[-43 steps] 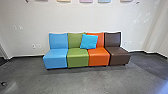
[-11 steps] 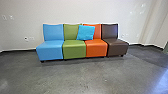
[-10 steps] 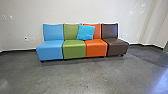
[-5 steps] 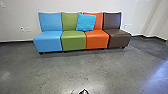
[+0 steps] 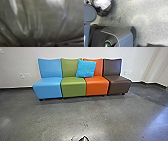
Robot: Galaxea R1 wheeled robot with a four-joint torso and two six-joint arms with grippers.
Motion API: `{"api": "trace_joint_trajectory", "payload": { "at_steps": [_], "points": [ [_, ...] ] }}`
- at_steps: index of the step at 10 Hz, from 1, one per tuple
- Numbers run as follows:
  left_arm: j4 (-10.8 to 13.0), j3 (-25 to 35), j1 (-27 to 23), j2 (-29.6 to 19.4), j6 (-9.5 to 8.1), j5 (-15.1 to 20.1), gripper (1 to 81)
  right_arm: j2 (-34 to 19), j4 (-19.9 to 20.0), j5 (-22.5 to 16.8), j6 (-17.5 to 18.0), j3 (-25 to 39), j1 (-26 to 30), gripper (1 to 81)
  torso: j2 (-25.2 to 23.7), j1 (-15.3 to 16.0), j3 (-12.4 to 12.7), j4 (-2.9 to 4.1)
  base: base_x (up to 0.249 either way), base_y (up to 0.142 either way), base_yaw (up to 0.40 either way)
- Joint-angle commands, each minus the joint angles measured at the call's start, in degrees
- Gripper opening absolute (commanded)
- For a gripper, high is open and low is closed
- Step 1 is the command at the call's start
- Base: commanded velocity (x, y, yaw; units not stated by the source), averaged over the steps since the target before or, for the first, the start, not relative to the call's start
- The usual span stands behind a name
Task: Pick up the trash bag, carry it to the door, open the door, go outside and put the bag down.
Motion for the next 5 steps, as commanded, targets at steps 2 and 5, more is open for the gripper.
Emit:
{"api": "trace_joint_trajectory", "payload": {
  "at_steps": [2, 5],
  "points": [
    [1.6, -3.5, -1.6, -1.7, -0.31, 2.8, 81.1, -3.6, 1.0, -3.2, 0.1, 0.7, 3.3, 81.1, 0.0, 0.0, 0.0, 0.00, 0.000, 0.000, 0.000],
    [1.6, -3.4, -1.4, -1.8, -0.31, 3.0, 1.0, -3.2, 1.0, -3.2, 0.0, 0.0, 3.2, 81.1, 0.0, 0.0, 0.0, 0.00, 0.000, 0.000, 0.000]
  ]
}}
